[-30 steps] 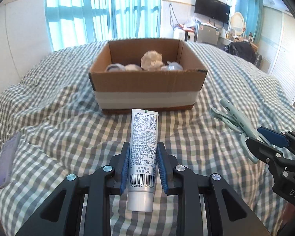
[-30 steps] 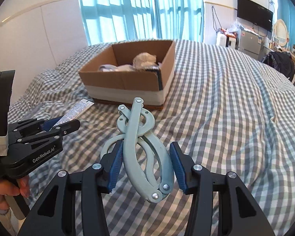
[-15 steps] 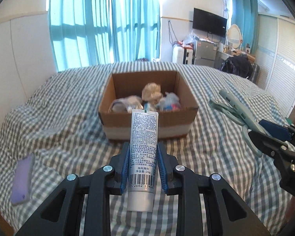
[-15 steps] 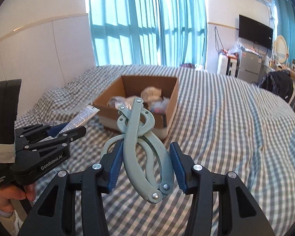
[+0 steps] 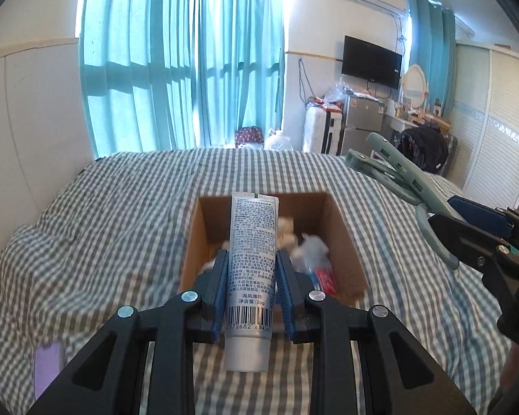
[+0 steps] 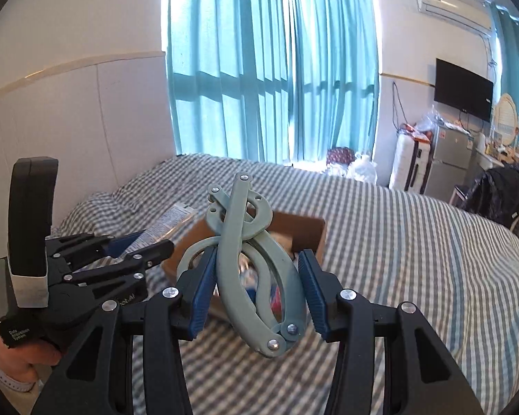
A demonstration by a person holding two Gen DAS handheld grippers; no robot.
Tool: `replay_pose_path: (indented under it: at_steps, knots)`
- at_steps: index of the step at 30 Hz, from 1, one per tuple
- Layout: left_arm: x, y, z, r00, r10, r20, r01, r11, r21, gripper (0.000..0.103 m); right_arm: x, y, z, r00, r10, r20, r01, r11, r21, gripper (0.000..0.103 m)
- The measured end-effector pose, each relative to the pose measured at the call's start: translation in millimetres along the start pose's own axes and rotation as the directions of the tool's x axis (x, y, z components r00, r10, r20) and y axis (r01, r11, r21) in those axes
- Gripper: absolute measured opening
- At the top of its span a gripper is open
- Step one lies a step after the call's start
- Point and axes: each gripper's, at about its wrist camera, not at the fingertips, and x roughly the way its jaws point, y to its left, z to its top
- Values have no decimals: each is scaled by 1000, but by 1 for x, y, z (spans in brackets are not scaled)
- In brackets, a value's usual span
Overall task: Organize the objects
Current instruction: 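Carry the white tube and green clip into the box and release both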
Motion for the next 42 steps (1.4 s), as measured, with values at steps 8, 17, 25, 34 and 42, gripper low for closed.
replay_pose_path:
  at_steps: [8,17,25,34,42]
  knots:
    - [56,18,29,1000,5,-14,-5,1000,-10,27,68,-9,36,1000,6,-6,-6,1000,-5,47]
    - [119,23,26,997,4,-80,-2,1000,14,27,150,-25,35,996,42,-78,-39,998,44,47]
    - [150,23,14,990,-2,-140,6,1000,27,27,190,-41,12,985,58,-163,-46,996,75,47]
    - [162,18,10,982,-1,-186,8,999,39,27,203,-47,-3,975,77,-208,-58,994,98,48]
    - [166,15,2,977,-4,-212,12,999,34,28,195,-54,-3,979,65,-191,-42,992,121,48]
